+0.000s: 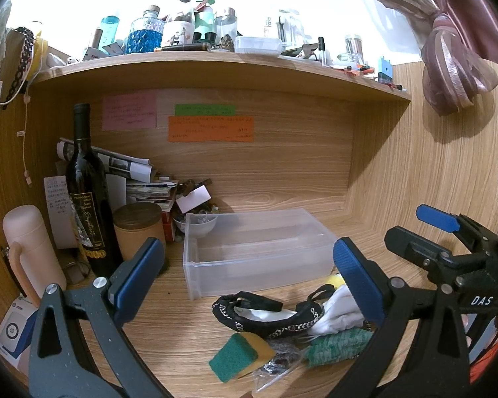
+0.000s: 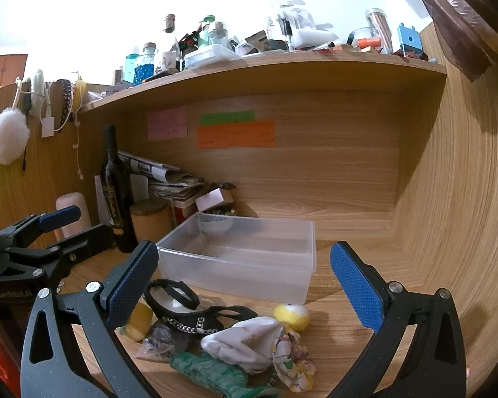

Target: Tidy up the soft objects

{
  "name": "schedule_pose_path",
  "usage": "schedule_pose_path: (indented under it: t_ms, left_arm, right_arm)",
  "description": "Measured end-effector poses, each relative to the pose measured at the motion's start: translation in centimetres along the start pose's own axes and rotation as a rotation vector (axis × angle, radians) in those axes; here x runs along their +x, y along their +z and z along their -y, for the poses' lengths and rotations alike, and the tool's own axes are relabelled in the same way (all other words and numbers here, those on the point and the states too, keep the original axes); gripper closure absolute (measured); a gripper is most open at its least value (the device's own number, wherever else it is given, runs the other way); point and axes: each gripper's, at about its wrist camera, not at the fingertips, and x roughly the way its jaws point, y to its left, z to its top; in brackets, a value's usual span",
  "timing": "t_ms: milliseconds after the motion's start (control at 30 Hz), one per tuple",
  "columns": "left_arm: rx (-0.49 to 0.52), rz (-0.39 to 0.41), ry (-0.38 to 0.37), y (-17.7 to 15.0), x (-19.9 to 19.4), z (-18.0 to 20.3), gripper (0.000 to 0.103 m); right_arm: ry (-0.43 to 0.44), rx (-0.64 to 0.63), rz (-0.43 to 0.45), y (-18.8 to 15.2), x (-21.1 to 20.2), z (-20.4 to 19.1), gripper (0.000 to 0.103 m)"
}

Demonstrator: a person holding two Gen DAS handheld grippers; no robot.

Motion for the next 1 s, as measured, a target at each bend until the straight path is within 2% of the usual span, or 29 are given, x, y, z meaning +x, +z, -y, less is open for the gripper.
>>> schedule_pose_path:
  t_ms: [1000]
  left_arm:
    - [0.010, 0.009, -0.003, 0.25, -0.20, 0.03, 0.000]
  right_arm:
    - [0.011, 0.002, 0.025, 0.16, -0.77, -0.25, 0.000]
